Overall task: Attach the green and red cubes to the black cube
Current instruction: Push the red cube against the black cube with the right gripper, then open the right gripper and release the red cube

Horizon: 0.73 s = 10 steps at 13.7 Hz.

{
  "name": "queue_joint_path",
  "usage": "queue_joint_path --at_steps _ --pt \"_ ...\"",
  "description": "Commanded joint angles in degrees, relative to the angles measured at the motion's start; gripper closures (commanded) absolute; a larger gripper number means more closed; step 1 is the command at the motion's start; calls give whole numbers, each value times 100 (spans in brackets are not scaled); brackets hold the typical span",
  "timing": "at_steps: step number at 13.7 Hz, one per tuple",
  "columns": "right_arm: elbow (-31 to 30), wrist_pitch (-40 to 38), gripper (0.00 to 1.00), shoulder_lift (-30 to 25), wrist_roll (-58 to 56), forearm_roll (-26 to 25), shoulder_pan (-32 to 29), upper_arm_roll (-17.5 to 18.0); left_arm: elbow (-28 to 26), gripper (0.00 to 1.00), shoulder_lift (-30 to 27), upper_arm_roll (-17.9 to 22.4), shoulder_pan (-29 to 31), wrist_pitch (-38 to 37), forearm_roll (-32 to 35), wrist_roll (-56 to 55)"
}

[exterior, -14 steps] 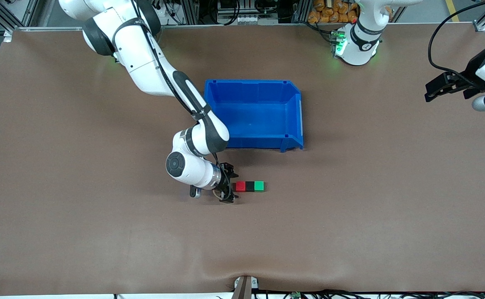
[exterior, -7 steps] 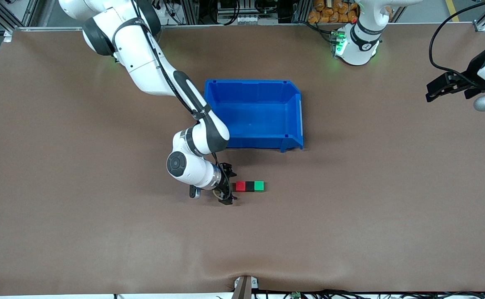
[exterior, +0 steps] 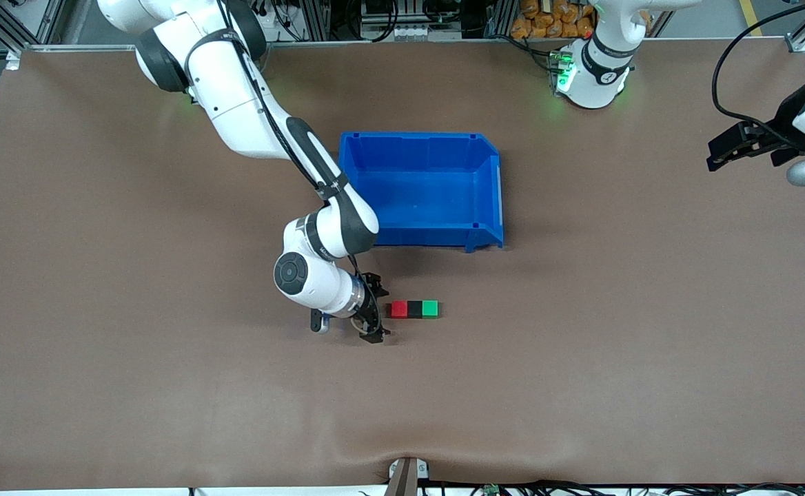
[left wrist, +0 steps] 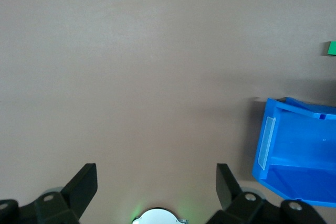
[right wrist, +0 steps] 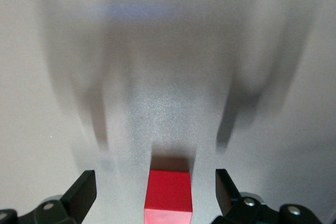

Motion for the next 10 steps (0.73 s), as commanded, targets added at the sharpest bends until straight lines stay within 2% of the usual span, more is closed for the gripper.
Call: queue_joint_path --at_steps 1,10 --pt "95 -220 0 -44 0 -134 -121 24 59 0 38 -10 40 39 -133 119" --pt "95 -334 0 -88 -202 -186 -208 6 51 0 82 -19 -30 48 -151 119"
